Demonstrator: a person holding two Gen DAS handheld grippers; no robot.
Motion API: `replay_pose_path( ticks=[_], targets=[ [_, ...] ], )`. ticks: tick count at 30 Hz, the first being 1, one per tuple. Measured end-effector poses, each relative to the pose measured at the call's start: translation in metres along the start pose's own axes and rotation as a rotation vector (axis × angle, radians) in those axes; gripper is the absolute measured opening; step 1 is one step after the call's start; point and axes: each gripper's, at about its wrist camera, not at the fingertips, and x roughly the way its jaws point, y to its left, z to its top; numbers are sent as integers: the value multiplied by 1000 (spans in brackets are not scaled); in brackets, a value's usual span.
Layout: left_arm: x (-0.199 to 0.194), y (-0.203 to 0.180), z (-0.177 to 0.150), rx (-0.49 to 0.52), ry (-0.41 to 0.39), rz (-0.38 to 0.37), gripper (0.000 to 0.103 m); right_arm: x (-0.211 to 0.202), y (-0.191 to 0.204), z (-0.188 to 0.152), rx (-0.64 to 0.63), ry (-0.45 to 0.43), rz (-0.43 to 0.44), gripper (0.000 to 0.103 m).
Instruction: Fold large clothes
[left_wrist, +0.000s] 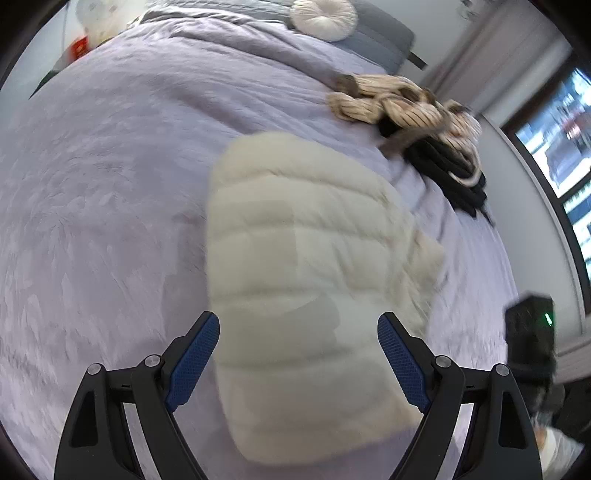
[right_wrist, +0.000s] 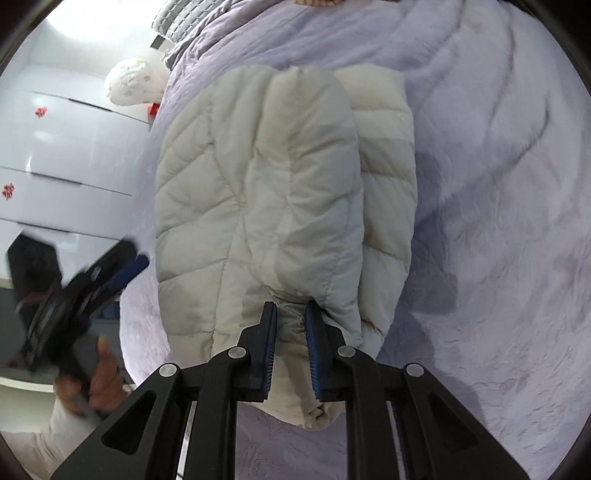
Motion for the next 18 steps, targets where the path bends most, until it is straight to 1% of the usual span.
replay_pose_path(
  ticks=[3, 6, 9, 12, 14, 17, 18],
  targets=[
    [3, -17, -17, 38, -1, 3, 88, 10, -9, -5, -2, -2, -1, 14],
    [16, -24, -28, 45, 30, 16, 88, 20, -18, -9, 16, 8, -2, 14],
    [25, -29, -34, 80, 30, 60, 88, 24, -22, -8, 32, 19, 0, 14],
    [31, -33, -38, 122, 31, 97, 88, 12, -16, -3, 23, 20, -17, 15],
    [32, -35, -40, 135, 31, 105, 88, -5, -6, 4, -3, -16, -31, 15],
    [33, -33, -39, 124, 35, 104, 88, -33, 10, 20, -55, -113, -57, 15],
    [33, -33, -39, 122, 37, 105, 88, -39, 12, 24, -63, -131, -63, 15]
  ],
)
